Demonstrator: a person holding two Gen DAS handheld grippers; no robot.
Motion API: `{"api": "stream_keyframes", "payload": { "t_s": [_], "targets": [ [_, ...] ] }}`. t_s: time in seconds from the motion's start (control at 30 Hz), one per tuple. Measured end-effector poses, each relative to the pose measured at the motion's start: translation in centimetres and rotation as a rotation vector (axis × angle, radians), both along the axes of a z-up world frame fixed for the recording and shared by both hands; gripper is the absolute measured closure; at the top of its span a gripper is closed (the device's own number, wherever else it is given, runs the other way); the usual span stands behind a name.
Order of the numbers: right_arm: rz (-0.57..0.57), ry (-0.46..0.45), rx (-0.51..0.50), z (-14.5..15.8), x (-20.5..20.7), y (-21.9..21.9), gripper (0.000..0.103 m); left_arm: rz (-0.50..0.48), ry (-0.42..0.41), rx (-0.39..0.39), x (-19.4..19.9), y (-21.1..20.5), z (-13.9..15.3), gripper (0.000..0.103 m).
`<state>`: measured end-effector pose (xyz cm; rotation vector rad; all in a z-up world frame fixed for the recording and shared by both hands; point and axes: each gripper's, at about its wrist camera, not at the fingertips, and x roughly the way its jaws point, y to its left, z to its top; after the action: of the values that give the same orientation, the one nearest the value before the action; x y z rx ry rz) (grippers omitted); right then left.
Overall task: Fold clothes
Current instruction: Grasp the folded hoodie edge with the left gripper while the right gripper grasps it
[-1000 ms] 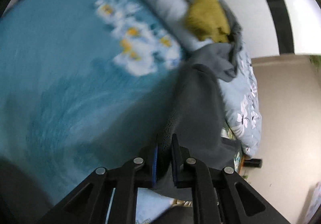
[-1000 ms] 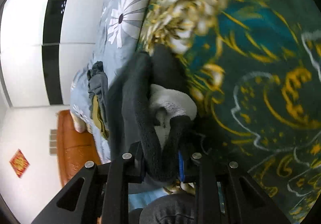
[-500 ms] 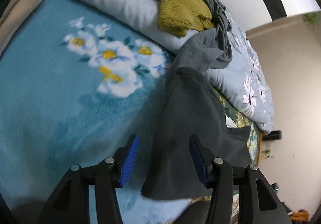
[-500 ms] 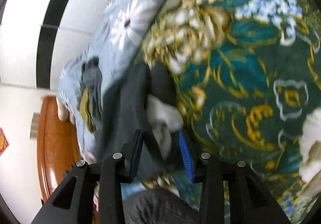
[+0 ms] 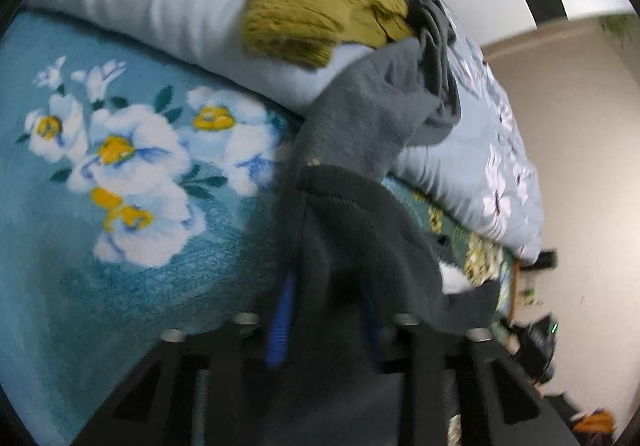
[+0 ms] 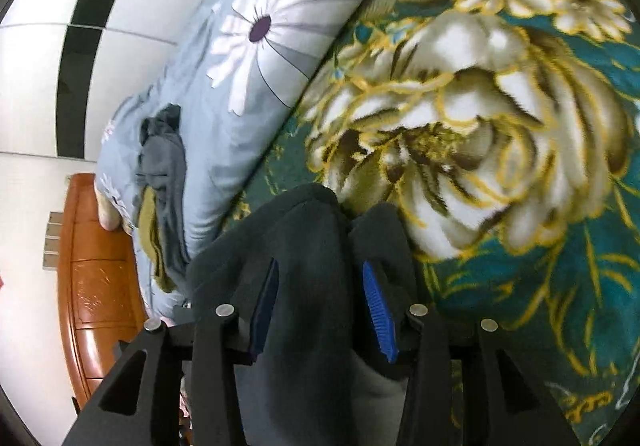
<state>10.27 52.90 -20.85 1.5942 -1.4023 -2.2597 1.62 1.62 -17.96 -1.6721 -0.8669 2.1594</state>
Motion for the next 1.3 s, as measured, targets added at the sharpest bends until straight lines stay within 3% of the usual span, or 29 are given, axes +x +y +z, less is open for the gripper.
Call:
{"api": "stream_keyframes", "payload": {
  "t_s": [0.13,0.23,0.33,0.47,0.53,0.6,0.73,0.93,0.97,1.03,1.2,1.27,1.3],
  "targets": [
    [0.028,0.046,0.054,1.4,-0.3,-0.8,0.062,-0.040,0.063,-0.065,0.1,0.6,1.6,0.091],
    [0.079,0.089,0.131,3.3,-0.3,-1.8,0.083,-0.048,0.130,-0.102,0.3,0.6,3.5,0.092],
    [0.123,0.141,0.180,5.3,0.2,-2.4,0.093,-0.037,0.212,-0.090,0.4,0.3,6.0,0.093],
    [-0.010,0.304,0.068,8.0,2.6,0.3,0.095,-0.019,0.325,-0.034,0.6,-0.1,9.2,0.094],
    [-0.082,0.309,0.068,8.0,3.9,1.9,0.099,-0.015,0.359,-0.026,0.4,-0.1,9.9,0.094],
    [-0.136,0.275,0.075,7.1,4.8,3.2,0.099,-0.027,0.317,-0.077,-0.4,0.1,8.3,0.094],
    [-0.193,0.145,-0.025,2.6,5.3,4.4,0.099,-0.010,0.124,-0.108,-2.2,-0.1,2.9,0.094],
    [-0.111,0.121,0.017,2.3,3.9,3.2,0.093,0.030,0.109,-0.043,-2.2,-0.9,2.1,0.093],
    [-0.092,0.117,0.023,2.2,3.4,3.0,0.087,0.034,0.106,-0.036,-2.1,-0.9,2.1,0.093],
    [-0.065,0.102,0.027,1.6,2.2,2.7,0.052,0.040,0.100,-0.023,-2.0,-1.1,1.9,0.093],
    [-0.001,0.030,-0.006,-0.7,-0.4,1.3,0.053,0.062,0.091,0.011,-1.8,-1.2,1.9,0.093],
    [0.007,0.039,0.008,-0.3,-0.5,1.0,0.066,0.064,0.102,0.017,-1.7,-1.1,2.3,0.093],
    [0.011,0.056,0.014,0.2,-0.4,0.8,0.088,0.063,0.114,0.019,-1.6,-1.0,2.7,0.093]
  ]
}}
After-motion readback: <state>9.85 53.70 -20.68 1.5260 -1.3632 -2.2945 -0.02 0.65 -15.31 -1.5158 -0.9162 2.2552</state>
